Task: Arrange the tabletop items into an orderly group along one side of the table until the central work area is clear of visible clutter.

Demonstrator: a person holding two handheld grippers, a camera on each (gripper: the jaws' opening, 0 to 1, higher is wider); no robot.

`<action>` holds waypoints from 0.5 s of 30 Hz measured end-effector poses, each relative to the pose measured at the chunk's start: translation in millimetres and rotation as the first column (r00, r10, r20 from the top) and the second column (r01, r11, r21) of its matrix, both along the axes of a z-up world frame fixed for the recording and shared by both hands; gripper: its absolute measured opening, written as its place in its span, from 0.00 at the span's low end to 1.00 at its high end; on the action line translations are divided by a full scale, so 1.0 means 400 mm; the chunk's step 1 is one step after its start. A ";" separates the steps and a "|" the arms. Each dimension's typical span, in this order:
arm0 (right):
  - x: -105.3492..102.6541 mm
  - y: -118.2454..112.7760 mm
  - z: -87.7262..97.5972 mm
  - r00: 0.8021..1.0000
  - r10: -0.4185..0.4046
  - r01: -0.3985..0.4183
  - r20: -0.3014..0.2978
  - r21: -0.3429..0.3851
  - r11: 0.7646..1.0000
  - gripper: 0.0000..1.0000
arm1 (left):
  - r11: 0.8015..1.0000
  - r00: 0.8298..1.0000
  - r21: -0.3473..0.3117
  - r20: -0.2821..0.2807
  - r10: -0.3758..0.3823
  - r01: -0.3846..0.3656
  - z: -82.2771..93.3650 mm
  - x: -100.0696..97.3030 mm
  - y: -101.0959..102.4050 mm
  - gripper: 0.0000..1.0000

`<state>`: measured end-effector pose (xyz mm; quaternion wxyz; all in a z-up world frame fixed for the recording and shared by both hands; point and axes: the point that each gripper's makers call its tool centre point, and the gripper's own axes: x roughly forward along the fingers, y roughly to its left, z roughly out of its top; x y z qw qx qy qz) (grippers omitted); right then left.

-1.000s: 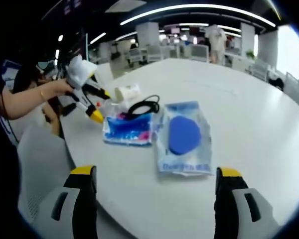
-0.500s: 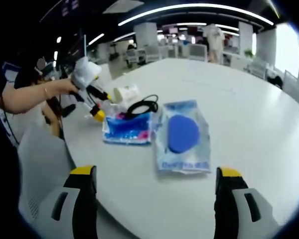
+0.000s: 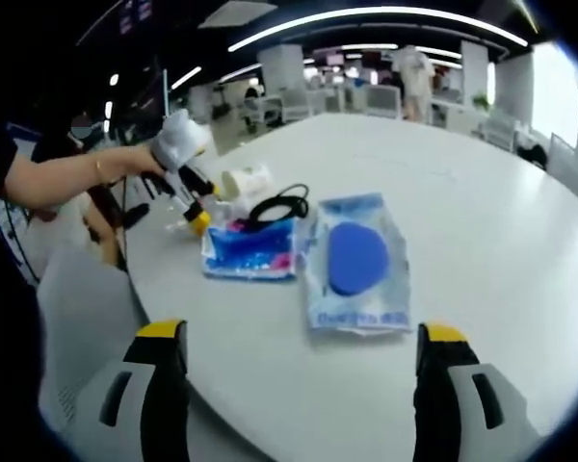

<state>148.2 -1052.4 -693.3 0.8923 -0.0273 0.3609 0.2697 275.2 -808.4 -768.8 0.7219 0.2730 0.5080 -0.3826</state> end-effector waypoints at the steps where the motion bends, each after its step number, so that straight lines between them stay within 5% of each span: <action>1: -0.001 0.001 0.000 1.000 0.000 0.000 0.000 0.001 1.000 0.96 | 1.000 1.000 0.012 -0.005 0.000 0.000 0.000 -0.001 -0.001 0.42; 6: -0.004 0.005 0.001 1.000 -0.001 0.001 0.002 0.012 1.000 0.96 | 0.999 1.000 0.032 -0.018 -0.015 0.016 0.000 -0.003 0.001 0.42; 8: -0.004 0.010 0.004 1.000 -0.003 0.003 0.000 0.026 1.000 0.95 | 0.996 0.996 0.014 0.009 -0.090 0.090 0.002 -0.002 -0.008 0.41; 15: 0.012 0.017 0.023 1.000 -0.005 0.004 0.029 0.037 0.999 0.95 | 0.994 0.992 0.003 0.060 -0.111 0.111 0.006 0.006 -0.007 0.40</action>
